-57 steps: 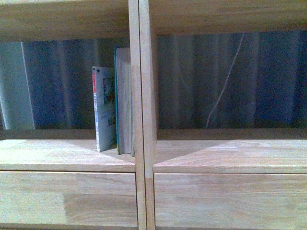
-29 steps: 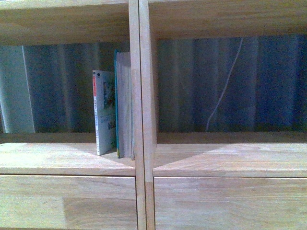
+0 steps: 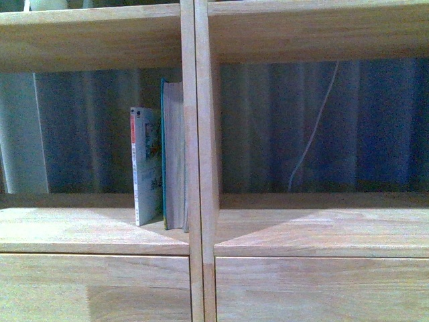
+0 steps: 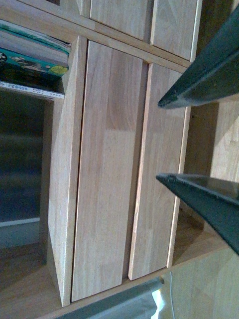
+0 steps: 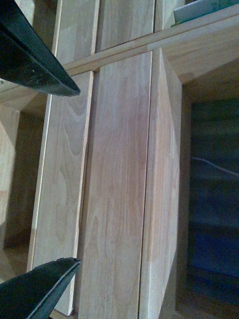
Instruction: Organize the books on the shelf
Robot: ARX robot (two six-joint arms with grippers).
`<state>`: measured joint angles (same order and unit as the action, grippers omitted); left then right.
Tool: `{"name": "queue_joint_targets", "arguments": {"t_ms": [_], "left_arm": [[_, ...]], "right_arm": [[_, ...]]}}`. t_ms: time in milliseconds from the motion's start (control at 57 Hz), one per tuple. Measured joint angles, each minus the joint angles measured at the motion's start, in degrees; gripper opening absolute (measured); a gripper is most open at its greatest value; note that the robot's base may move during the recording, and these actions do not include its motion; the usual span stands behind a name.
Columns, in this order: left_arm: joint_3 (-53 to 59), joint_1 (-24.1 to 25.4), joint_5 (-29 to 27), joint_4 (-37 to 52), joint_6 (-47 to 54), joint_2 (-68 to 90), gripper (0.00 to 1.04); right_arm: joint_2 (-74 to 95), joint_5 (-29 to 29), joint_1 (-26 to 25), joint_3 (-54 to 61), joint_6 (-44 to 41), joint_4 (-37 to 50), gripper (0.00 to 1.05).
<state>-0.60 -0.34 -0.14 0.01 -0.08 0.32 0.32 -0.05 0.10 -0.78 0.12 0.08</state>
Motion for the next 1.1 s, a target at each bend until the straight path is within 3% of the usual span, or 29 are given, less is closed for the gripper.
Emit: {"name": "queue_joint_targets", "arguments": {"t_ms": [263, 1104], "left_arm": [[0.0, 0.0, 0.0, 0.0, 0.0, 0.0, 0.99], [0.0, 0.0, 0.0, 0.0, 0.0, 0.0, 0.97]], "right_arm": [[0.0, 0.0, 0.0, 0.0, 0.0, 0.0, 0.98], [0.0, 0.0, 0.0, 0.0, 0.0, 0.0, 0.98]]}}
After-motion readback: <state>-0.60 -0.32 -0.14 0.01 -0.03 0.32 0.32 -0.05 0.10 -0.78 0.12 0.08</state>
